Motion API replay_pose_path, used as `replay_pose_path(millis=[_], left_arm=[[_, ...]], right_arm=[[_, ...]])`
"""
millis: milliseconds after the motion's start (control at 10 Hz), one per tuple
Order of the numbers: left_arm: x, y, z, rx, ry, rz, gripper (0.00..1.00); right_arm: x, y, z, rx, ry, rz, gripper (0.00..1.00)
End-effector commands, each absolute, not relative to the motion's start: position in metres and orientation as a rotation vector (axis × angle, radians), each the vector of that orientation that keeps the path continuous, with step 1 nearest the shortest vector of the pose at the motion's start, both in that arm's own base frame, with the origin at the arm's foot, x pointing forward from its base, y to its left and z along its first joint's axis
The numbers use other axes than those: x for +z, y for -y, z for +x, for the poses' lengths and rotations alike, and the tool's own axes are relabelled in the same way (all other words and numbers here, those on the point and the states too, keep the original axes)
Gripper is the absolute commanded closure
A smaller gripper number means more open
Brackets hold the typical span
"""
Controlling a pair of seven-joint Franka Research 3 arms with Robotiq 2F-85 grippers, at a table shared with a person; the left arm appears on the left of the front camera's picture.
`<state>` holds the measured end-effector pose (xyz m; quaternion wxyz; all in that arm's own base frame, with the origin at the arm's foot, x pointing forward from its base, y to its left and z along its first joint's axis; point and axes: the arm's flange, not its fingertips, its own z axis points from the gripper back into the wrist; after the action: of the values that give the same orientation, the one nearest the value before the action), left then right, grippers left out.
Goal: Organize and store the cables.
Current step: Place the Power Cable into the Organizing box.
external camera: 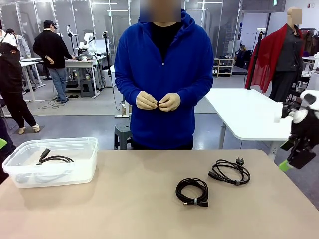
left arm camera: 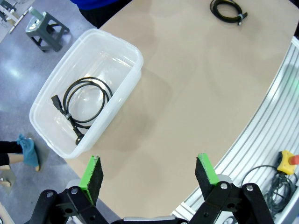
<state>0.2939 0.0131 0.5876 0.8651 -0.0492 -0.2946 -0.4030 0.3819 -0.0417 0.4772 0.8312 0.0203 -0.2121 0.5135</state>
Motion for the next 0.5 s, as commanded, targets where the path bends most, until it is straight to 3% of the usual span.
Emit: replay_pose_path(millis=[0, 400], left_arm=[[0.587, -0.012, 0.294, -0.847, 0.614, -0.106, 0.0], [0.587, -0.012, 0.294, -0.847, 0.614, -0.106, 0.0]], right_arm=[[0.456, 0.034, 0.397, 1.151, 0.415, 0.043, 0.0], [0.441, 0.033, 0.405, 1.165, 0.368, 0.054, 0.0]])
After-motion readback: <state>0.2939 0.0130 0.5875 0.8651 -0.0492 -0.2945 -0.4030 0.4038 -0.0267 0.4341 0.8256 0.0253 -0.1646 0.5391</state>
